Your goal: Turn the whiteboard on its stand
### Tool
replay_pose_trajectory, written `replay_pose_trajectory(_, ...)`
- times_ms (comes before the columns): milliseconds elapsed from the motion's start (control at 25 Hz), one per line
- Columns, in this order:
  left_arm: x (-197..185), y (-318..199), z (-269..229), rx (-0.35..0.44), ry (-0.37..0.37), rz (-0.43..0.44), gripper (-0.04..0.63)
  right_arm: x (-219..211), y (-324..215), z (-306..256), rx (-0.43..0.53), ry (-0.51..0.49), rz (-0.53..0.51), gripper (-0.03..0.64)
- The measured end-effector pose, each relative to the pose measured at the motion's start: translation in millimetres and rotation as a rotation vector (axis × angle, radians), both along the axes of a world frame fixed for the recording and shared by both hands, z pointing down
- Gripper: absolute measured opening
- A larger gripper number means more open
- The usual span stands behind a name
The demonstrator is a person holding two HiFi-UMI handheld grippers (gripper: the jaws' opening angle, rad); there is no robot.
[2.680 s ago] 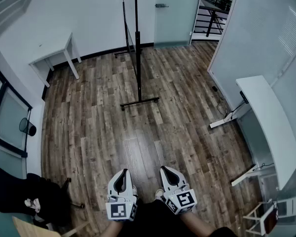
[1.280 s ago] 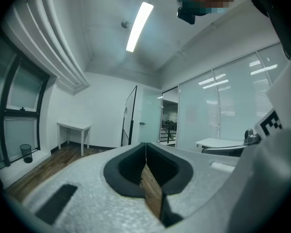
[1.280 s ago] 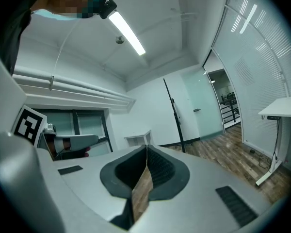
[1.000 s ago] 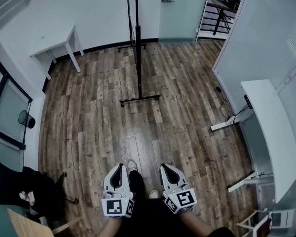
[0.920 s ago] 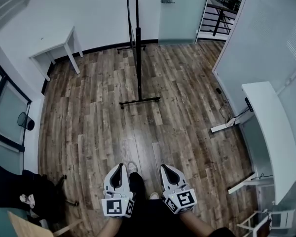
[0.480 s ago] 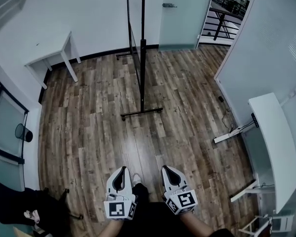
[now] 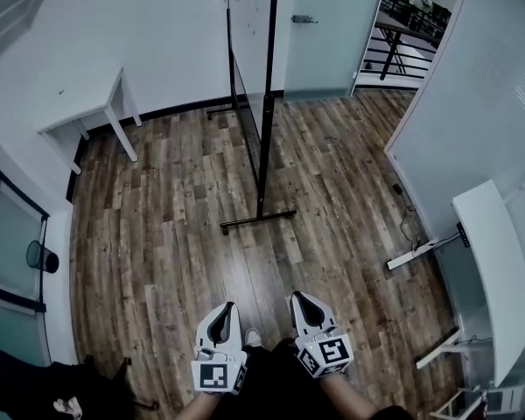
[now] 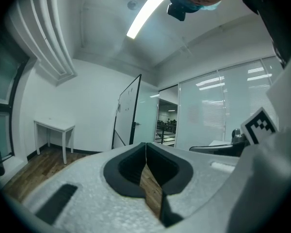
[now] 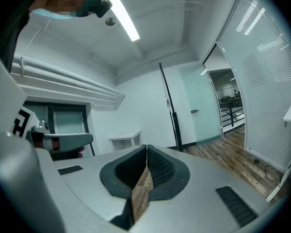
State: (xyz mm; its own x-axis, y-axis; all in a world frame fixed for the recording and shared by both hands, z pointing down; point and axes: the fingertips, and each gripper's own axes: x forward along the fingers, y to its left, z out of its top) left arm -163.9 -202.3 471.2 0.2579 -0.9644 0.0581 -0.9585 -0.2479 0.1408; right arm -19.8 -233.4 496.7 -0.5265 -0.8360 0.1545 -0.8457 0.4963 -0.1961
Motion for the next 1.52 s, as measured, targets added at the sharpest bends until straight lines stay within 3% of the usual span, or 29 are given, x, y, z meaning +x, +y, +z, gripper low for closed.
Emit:
replay_pose_trajectory(320, -21.9, -37.8, 10.5, -0.025, 0.033, -0.042, 0.018, -17.3, -54.1, 2.8, 0.008, -0.001, -0.010, 0.015)
replay_pose_trajectory(600, -36.3, -97.5, 9.4, -0.011, 0.015, -0.076, 0.018, -32.7, -121.4, 16.3, -0.008, 0.000, -0.047, 0.015)
replay_pose_trajectory(1000, -47.1, -220.6, -5.1, 0.020, -0.001, -0.159, 0.018, -44.5, -259.5, 13.9, 0.004, 0.016, -0.097, 0.015)
replay_pose_trajectory(1400, -39.4, -329.8, -10.5, 0.021, -0.022, -0.203, 0.018, -34.6, -399.9, 21.3, 0.012, 0.076, -0.082, 0.017)
replay_pose_trajectory(1520, -37.0, -357.1, -8.2, 0.020, -0.016, -0.216, 0.018, -35.1, -439.5, 31.7, 0.005, 0.091, -0.084, 0.046)
